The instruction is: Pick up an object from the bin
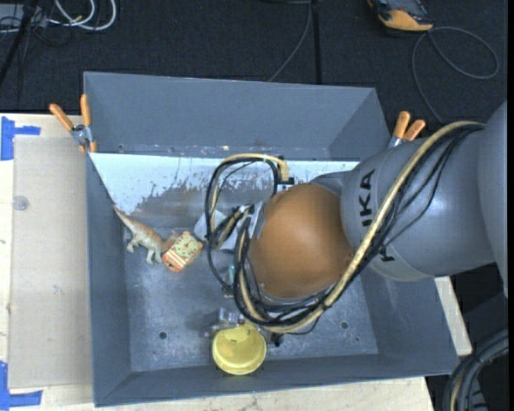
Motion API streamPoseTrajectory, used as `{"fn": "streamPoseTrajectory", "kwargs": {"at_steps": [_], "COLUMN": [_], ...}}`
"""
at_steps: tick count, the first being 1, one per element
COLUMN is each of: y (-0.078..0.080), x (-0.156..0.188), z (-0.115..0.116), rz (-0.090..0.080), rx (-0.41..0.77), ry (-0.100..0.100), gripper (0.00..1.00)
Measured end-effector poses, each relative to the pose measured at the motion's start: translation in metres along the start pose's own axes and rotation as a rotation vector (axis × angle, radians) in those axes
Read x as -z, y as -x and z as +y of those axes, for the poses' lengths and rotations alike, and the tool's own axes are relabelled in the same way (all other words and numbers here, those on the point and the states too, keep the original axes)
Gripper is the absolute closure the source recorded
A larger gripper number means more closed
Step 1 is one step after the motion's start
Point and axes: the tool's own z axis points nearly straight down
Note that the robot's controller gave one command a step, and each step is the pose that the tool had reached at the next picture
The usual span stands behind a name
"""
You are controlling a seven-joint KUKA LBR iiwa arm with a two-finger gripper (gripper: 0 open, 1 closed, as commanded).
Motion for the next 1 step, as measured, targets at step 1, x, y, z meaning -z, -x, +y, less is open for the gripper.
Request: {"fn": "streamPoseTrajectory", "kwargs": {"at_steps": [1], "y": [0.0021], "x": [0.0006], "z": [-0.0016], "rz": [0.002], "rx": [0.015], "ry": [0.003], "gripper": [1.00]}}
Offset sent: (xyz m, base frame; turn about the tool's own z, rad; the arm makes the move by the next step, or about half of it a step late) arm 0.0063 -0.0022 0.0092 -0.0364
